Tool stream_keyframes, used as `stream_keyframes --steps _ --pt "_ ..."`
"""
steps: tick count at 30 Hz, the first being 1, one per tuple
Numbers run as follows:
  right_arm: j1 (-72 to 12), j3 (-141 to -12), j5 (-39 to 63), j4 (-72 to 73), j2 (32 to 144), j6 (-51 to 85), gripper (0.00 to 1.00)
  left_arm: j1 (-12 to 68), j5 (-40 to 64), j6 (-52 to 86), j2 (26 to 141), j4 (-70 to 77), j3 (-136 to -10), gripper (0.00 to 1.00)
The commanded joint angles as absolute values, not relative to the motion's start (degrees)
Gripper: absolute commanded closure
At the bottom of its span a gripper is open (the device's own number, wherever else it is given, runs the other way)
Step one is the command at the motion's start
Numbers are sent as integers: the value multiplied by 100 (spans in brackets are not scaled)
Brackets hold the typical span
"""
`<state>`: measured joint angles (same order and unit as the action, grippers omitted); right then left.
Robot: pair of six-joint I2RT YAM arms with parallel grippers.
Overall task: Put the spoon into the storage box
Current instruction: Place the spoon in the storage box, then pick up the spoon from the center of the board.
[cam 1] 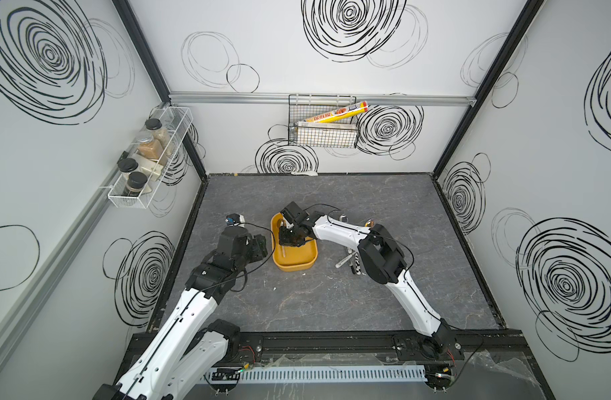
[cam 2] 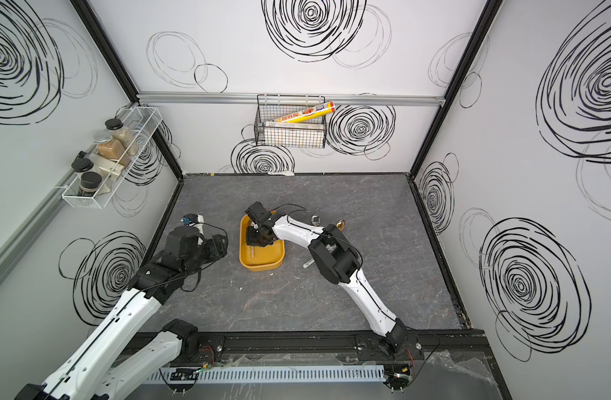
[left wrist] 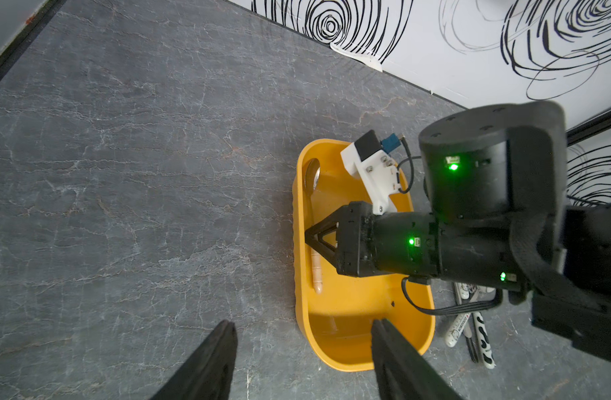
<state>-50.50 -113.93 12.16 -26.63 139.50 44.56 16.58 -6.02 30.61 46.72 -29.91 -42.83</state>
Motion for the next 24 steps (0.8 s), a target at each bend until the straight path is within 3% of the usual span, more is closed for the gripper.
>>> stream_keyframes --steps 1,7,12,16,20,24 --pt "-5079 -11565 1092 -2978 14118 4232 83 1617 -511 2956 4686 -2748 -4228 32" --pt "-5078 -11679 892 -3137 13821 3987 74 1617 -450 2933 4732 -2744 -4236 32" --pt "-5076 -11672 729 -3278 13330 3749 71 1626 -380 2884 4720 -2751 -4245 32" --pt "-5066 -11343 -194 -3480 12536 3378 72 1680 -228 2794 4709 -2731 -4271 32" --pt "-4879 -10061 -1744 -3408 11265 3120 72 2027 -114 2653 4809 -2662 -4373 33" --pt "-4131 -7674 -1869 -2523 9627 3164 72 3308 -956 2560 5453 -2600 -4876 34"
